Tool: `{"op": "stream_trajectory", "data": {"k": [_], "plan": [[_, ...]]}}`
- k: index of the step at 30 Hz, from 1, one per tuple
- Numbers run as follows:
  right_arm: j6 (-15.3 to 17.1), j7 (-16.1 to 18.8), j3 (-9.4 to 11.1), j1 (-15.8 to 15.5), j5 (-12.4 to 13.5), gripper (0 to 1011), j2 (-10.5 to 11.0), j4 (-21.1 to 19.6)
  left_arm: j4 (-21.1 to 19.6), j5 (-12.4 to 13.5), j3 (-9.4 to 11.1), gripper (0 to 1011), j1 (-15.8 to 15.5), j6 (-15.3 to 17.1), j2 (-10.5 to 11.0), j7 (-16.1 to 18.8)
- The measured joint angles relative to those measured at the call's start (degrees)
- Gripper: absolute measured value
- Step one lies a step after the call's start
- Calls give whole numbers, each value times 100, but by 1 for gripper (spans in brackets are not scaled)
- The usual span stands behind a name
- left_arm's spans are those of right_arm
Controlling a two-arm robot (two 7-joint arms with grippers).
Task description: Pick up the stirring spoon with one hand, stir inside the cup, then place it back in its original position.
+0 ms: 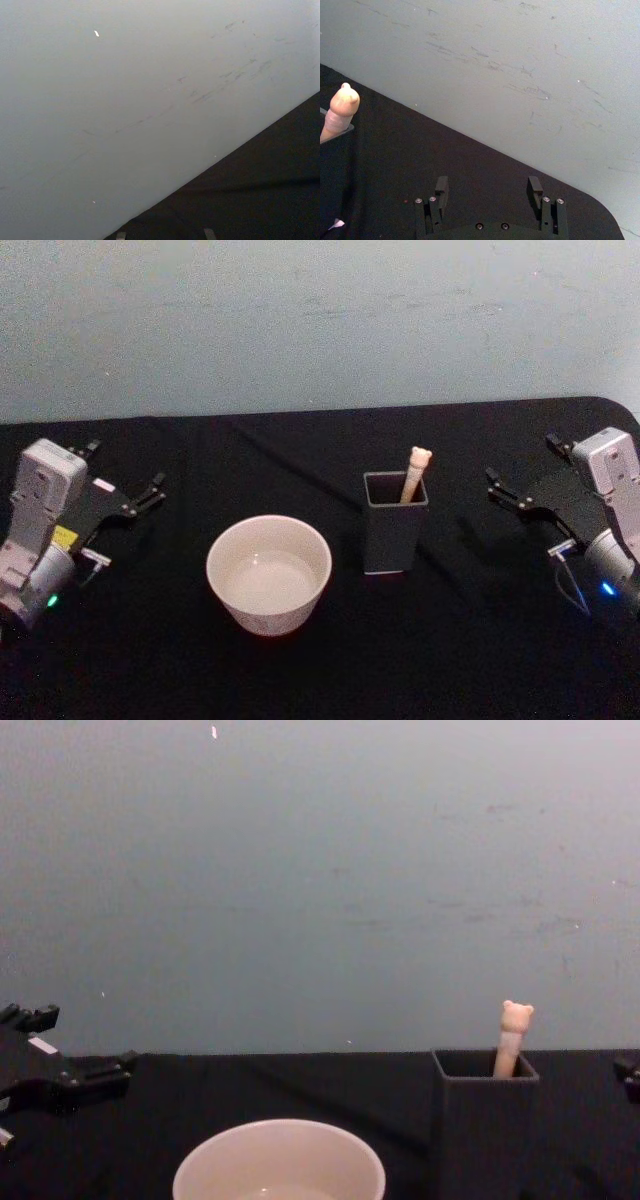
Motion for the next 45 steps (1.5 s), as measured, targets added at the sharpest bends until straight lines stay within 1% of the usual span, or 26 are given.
{"op": "stream_trajectory", "data": {"k": [45], "plan": [[0, 0, 0, 0, 0, 1002, 0, 0, 0, 0, 0, 1001, 0, 0, 0, 0]]}}
